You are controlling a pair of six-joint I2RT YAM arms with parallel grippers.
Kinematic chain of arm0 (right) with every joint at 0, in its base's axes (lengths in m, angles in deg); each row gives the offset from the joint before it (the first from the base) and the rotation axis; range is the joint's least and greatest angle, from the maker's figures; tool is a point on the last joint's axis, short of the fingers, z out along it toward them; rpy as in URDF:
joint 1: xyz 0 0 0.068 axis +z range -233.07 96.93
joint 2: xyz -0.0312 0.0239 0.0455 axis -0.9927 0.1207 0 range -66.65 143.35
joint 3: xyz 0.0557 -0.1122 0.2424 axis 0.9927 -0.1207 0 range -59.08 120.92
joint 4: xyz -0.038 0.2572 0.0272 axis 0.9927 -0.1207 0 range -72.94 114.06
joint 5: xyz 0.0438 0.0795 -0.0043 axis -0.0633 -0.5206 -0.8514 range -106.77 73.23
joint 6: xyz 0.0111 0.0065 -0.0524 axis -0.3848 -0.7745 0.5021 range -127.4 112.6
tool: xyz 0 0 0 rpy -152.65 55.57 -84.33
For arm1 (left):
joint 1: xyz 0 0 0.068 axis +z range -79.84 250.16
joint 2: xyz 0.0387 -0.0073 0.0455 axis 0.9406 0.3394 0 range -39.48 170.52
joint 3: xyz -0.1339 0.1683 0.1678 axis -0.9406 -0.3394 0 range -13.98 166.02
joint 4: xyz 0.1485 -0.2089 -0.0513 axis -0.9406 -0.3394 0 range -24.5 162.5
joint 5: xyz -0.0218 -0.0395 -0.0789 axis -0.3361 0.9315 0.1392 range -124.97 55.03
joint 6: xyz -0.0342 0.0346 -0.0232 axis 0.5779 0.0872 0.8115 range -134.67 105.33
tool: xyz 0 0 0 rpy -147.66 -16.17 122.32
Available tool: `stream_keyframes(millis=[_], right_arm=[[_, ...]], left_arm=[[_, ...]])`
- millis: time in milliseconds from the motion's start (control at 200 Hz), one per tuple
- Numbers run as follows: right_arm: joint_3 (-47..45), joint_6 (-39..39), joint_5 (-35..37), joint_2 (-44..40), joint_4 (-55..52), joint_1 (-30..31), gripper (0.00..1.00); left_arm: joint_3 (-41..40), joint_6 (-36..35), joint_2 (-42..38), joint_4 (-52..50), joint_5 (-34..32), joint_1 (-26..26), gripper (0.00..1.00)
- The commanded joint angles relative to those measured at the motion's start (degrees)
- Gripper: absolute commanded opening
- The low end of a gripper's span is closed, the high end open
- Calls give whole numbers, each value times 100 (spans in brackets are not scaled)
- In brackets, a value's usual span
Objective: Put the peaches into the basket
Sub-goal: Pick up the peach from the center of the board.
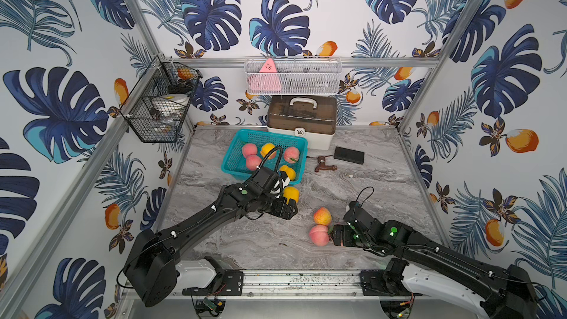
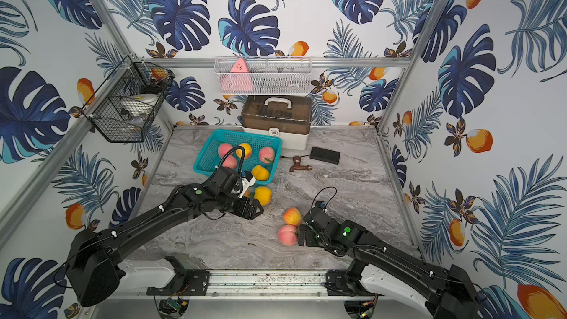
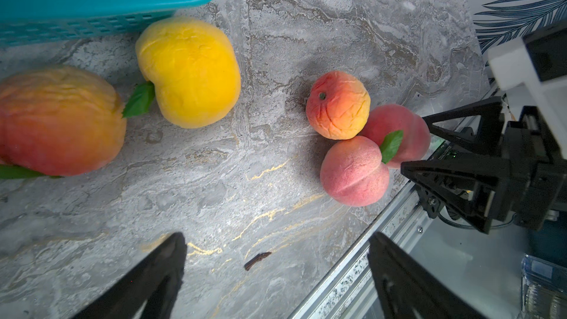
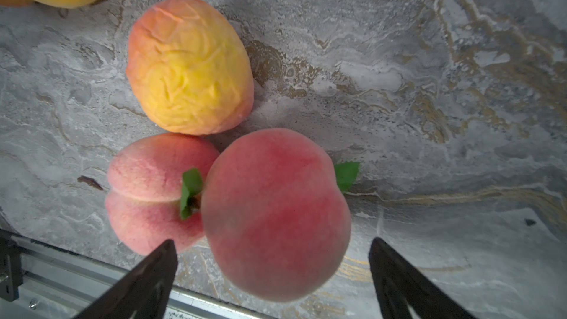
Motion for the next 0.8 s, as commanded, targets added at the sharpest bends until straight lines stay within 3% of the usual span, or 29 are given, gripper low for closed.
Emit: stream_keyframes(millis=[0, 420, 796], right_arm=[[-56, -21, -11, 29, 251, 11, 97], [8, 151, 20, 460, 566, 8, 87], [-88, 162, 112, 380, 576, -7, 72]], left_arm=[[50, 71, 54, 187, 86, -7, 96], [162, 117, 195, 204, 151, -13, 96], [182, 146, 201, 199, 145, -12, 95]])
